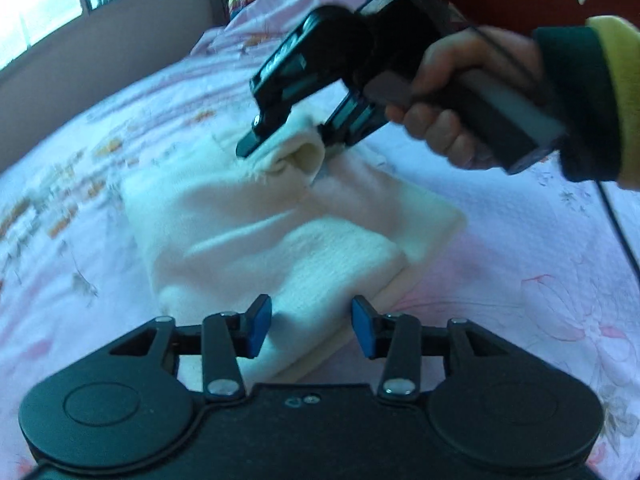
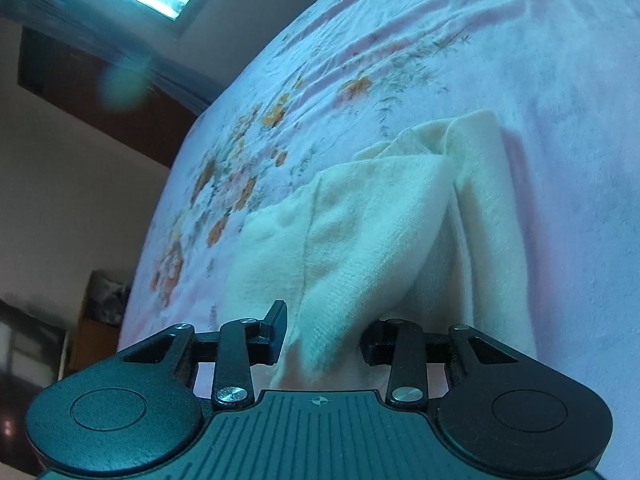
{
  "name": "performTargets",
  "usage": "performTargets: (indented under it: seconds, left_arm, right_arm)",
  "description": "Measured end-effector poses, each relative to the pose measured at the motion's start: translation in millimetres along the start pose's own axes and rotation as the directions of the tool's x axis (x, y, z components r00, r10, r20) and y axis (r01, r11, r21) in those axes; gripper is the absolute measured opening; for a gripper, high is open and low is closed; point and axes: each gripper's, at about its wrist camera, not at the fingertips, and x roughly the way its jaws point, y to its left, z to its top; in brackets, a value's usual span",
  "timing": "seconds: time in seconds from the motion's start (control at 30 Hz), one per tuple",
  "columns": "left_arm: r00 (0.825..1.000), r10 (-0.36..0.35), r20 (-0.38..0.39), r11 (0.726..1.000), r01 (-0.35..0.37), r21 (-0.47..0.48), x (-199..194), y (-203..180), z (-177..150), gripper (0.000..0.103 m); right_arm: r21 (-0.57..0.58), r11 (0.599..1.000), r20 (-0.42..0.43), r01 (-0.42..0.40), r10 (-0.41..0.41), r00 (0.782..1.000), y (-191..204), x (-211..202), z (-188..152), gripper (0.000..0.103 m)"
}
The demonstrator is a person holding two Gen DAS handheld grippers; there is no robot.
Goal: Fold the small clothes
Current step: 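Grasp the sweater side with the right tool and fold it over the stack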
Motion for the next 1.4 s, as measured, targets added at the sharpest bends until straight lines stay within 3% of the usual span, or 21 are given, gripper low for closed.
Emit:
performTargets:
  seconds: [0.1, 0.13, 0.23, 0.27, 0.3, 0.4, 0.43, 0.47, 0.53, 0.63, 0.73, 0.8, 0.9, 0.97, 1.13, 1.2, 1.3, 1.4]
  left_arm:
    - [1.0, -0.031, 0.004, 0.999, 0.031, 0.007, -2, -3, -6, 0.037]
    - [0.999, -0.043, 0.009, 0.999, 0.043, 0.026, -4, -6, -9, 0.044]
    - [1.0, -0.016, -0.012, 0.999, 0.016, 0.049, 9, -8, -11, 0.041]
    - [0.999, -0.033, -0.008, 0.999, 0.033, 0.009, 9, -3, -9, 0.037]
    - [0.999, -0.052, -0.003, 0.998, 0.052, -0.045, 8, 4, -6, 0.033]
    - [0.99, -0.14, 0.009, 0.969, 0.139, -0.203, 5, 28, -2, 0.031]
    - [0.988, -0.155, 0.003, 0.959, 0.151, -0.24, 5, 33, -2, 0.037]
    - [0.986, -0.167, -0.006, 0.948, 0.159, -0.276, 4, 37, -2, 0.042]
    - [0.984, -0.178, 0.003, 0.926, 0.168, -0.339, -1, 44, -3, 0.049]
    - [0.987, -0.149, 0.054, 0.903, 0.158, -0.399, -15, 52, -2, 0.058]
    - [0.994, -0.072, 0.078, 0.873, 0.101, -0.476, -21, 67, 4, 0.063]
    - [0.999, -0.017, 0.046, 0.863, 0.038, -0.503, -13, 77, 10, 0.06]
    - [1.0, 0.022, -0.01, 0.849, -0.024, -0.528, 2, 89, 12, 0.042]
    - [1.0, 0.007, -0.02, 0.834, -0.017, -0.551, 6, 93, 10, 0.04]
    - [0.999, 0.029, -0.027, 0.855, -0.039, -0.517, 5, 89, 11, 0.044]
    - [0.999, 0.029, -0.032, 0.854, -0.041, -0.519, 6, 88, 9, 0.044]
    - [0.998, 0.04, -0.039, 0.853, -0.054, -0.518, 6, 89, 8, 0.044]
    - [0.998, 0.049, -0.042, 0.846, -0.064, -0.529, 6, 92, 7, 0.045]
  right_arm:
    - [0.046, 0.999, 0.004, 0.004, -0.005, 1.0, -4, 5, 1, 0.038]
    - [0.042, 0.999, 0.002, 0.007, -0.007, 1.0, -4, 6, 2, 0.038]
    - [0.01, 1.0, -0.007, 0.026, -0.026, 1.0, 1, 9, 2, 0.037]
    - [-0.013, 0.999, -0.002, 0.043, -0.043, 0.999, 4, 8, 0, 0.021]
    - [-0.037, 0.998, -0.001, 0.049, -0.049, 0.999, 7, 7, -1, 0.012]
    - [-0.041, 0.999, 0.019, 0.034, -0.033, 0.999, 10, -3, -7, 0.013]
    - [-0.068, 0.997, 0.016, 0.043, -0.042, 0.999, 12, -5, -9, 0.015]
    - [-0.079, 0.995, 0.012, 0.056, -0.056, 0.998, 13, -8, -11, 0.025]
    - [-0.065, 0.996, 0.031, 0.054, -0.052, 0.998, 12, -20, -20, 0.033]
    - [-0.023, 0.999, 0.065, 0.042, -0.04, 0.997, 6, -41, -43, 0.034]
    - [-0.015, 0.999, 0.032, 0.043, -0.042, 0.999, -2, -48, -74, 0.034]
    - [0.009, 1.0, 0.007, 0.028, -0.028, 1.0, -8, -47, -91, 0.034]
    - [0.014, 1.0, 0.019, 0.021, -0.021, 1.0, -6, -50, -101, 0.033]
    - [0.006, 1.0, 0.005, 0.002, -0.002, 1.0, -1, -51, -102, 0.033]
    - [0.006, 1.0, 0.02, -0.01, 0.01, 1.0, 0, -52, -104, 0.035]
    - [0.06, 0.997, 0.013, -0.04, 0.039, 0.999, -6, -48, -105, 0.036]
    - [0.038, 0.999, 0.01, -0.039, 0.039, 0.999, -3, -49, -107, 0.035]
    - [0.019, 0.999, 0.032, -0.03, 0.029, 0.999, 1, -53, -105, 0.025]
